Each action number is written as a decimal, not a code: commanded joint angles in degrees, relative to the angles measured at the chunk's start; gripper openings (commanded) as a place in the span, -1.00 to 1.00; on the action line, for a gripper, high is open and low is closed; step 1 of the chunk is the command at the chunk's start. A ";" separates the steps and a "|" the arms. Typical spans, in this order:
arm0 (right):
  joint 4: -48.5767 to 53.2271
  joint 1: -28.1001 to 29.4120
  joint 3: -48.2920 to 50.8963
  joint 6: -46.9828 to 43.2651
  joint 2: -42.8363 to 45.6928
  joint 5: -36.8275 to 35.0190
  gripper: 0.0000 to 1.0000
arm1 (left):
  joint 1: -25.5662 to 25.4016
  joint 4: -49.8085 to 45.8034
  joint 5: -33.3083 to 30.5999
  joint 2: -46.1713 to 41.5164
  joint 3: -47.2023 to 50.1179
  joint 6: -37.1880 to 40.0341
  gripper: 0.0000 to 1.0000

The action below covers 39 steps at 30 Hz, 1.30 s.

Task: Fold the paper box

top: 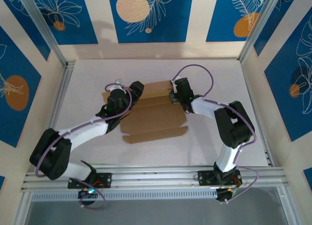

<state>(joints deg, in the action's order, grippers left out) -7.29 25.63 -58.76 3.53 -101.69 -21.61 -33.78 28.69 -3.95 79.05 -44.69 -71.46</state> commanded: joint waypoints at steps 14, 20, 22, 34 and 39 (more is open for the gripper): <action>-5.54 -1.96 3.89 -5.00 5.01 18.56 -0.98 | 10.97 -38.02 7.45 -2.10 -24.08 36.45 0.35; -3.04 -2.14 -0.11 -7.06 3.41 22.05 -1.00 | 12.42 -37.37 29.39 17.64 -34.02 30.14 0.21; -2.91 -2.01 -1.36 -7.02 2.60 22.05 -1.00 | 12.10 -32.92 35.18 21.62 -34.31 25.58 0.14; -0.27 -1.06 -7.26 -5.91 -1.45 20.41 -1.00 | 8.67 -4.38 47.38 30.01 -27.68 5.57 0.07; 2.30 -0.14 -9.69 -3.68 -3.06 11.18 -1.00 | 7.18 -0.07 46.98 31.34 -26.63 1.59 0.02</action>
<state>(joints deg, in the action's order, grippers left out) -5.65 24.29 -65.01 -3.22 -103.68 -4.80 -24.40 23.07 39.79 109.36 -72.62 -65.58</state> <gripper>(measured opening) 0.125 0.510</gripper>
